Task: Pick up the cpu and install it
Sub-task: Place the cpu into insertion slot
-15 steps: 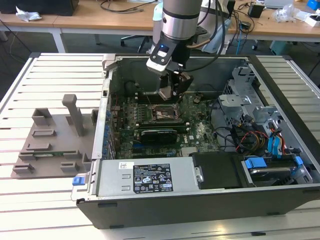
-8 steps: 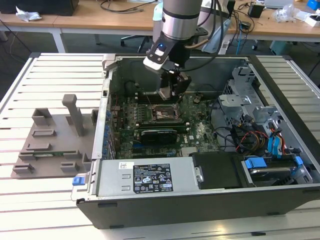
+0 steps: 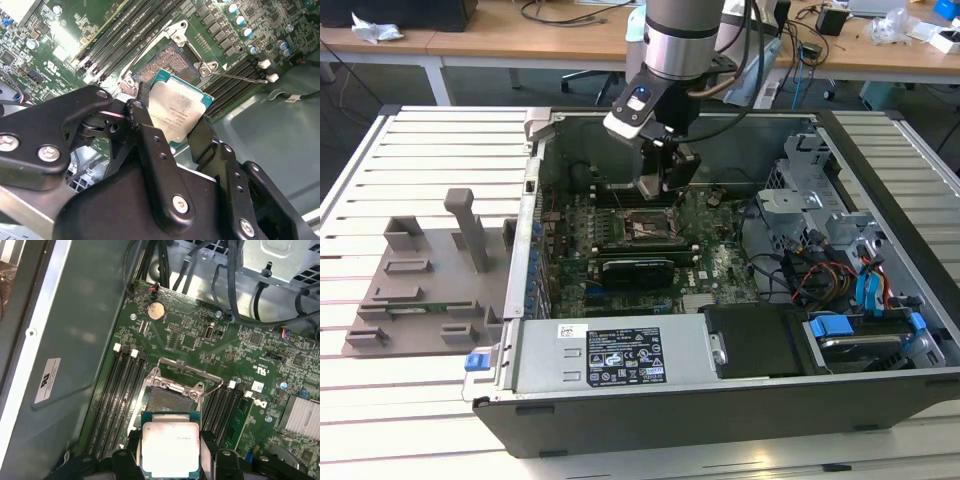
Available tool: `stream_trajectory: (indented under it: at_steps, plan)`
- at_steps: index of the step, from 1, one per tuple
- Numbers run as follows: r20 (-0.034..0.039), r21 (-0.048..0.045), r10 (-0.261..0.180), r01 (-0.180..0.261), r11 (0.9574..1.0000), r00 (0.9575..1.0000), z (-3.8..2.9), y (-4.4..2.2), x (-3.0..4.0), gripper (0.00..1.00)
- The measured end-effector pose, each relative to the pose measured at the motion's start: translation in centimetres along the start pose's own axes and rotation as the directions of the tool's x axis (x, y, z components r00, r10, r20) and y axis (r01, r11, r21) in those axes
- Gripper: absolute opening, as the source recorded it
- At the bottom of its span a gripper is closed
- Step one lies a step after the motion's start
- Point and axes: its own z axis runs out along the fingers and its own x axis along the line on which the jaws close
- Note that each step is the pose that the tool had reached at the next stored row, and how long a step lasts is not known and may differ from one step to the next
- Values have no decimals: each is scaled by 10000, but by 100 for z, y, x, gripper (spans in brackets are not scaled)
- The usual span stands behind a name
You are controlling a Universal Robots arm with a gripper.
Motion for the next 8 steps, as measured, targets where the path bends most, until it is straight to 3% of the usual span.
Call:
stream_trajectory:
  at_steps: [8]
  plan:
    - [-16, -5, 729, -729, 9973, 9973, 1, 0, 0, 55]
